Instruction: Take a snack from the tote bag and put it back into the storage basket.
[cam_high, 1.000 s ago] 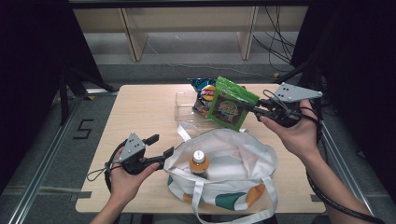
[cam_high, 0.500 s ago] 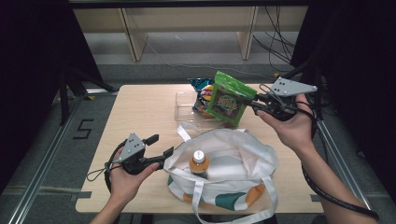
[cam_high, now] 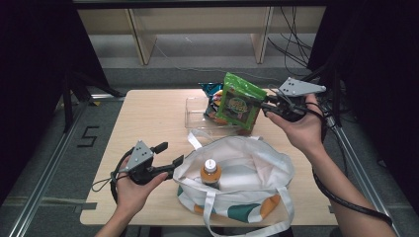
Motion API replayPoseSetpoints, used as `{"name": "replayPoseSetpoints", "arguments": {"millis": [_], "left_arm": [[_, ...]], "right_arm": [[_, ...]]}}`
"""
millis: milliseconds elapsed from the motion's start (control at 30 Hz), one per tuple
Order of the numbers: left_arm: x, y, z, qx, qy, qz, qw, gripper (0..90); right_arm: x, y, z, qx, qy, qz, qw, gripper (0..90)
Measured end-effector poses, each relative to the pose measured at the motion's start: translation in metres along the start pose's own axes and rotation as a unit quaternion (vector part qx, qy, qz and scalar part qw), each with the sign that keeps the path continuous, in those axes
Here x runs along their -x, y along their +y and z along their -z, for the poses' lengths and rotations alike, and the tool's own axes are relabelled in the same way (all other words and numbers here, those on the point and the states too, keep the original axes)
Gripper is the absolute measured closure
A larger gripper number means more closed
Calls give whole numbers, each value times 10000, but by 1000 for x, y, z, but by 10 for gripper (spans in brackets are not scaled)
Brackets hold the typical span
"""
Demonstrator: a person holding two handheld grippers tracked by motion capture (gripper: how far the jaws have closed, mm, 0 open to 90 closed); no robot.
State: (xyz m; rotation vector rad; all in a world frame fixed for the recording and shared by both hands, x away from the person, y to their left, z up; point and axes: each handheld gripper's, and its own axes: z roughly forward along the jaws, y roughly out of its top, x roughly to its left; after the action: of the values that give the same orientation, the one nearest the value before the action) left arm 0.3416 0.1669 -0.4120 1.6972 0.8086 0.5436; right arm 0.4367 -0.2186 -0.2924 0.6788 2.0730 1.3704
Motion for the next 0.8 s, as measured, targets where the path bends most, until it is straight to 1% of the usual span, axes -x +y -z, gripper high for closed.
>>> {"name": "replayPoseSetpoints", "arguments": {"millis": [33,67,133,167,200,233,267,300,333,367,400,433,467,567,600,633,667,700,733,767,800], "left_arm": [[0,0,0,3,4,-1,10000,288],[0,0,0,2,8,3,10000,288],[-1,-1,-1,20,-18,18,10000,289],[0,-1,0,-20,6,4,10000,288],[0,-1,-1,-17,2,2,10000,288],[0,0,-1,-12,-7,-5,10000,288],[0,0,-1,-7,-8,-3,10000,288],[0,0,-1,39,-42,22,10000,288],[0,0,-1,26,-16,13,10000,288],[-1,0,-1,39,-34,16,10000,288],[-1,-1,-1,34,-30,23,10000,288],[-1,-1,-1,32,-32,20,10000,288],[-1,-1,-1,31,-32,20,10000,288],[0,0,0,5,0,6,10000,288],[0,0,0,4,0,4,10000,288],[0,0,0,2,0,4,10000,288],[-1,-1,-1,37,-44,23,10000,288],[-1,-1,-1,34,-38,25,10000,288],[0,-1,0,-13,0,10,10000,288],[0,-1,-1,-14,-6,4,10000,288],[0,-1,-1,-16,-8,3,10000,288]], "right_arm": [[-1,0,-1,-54,36,-128,9999,782],[2,-1,-2,7,-26,50,10000,782],[2,-2,-4,-30,-29,-74,10000,782],[2,-2,-6,-50,-21,-114,9999,782],[4,-3,-8,-15,-46,-51,10000,783],[4,-3,-8,-56,-13,-78,10000,783],[4,-4,-10,-82,-29,-131,9999,782],[7,-4,-10,-49,-94,-10,9999,783],[6,-5,-11,-98,-69,-81,9999,782],[6,-5,-13,-102,-64,-166,9998,783],[7,-5,-13,-115,-74,-103,9999,783],[8,-6,-15,-77,-138,-72,9998,782],[7,-6,-16,-80,-118,-129,9998,782],[9,-7,-20,-88,-116,-110,9998,782],[9,-8,-21,-94,-168,-104,9998,782],[9,-8,-22,-121,-166,-87,9998,782],[9,-8,-24,-130,-147,-141,9997,782],[9,-8,-25,-106,-170,-97,9998,782],[10,-8,-26,-98,-171,-111,9997,782],[9,-8,-26,-187,-116,-176,9996,782],[10,-9,-28,-128,-167,-113,9997,782]]}}
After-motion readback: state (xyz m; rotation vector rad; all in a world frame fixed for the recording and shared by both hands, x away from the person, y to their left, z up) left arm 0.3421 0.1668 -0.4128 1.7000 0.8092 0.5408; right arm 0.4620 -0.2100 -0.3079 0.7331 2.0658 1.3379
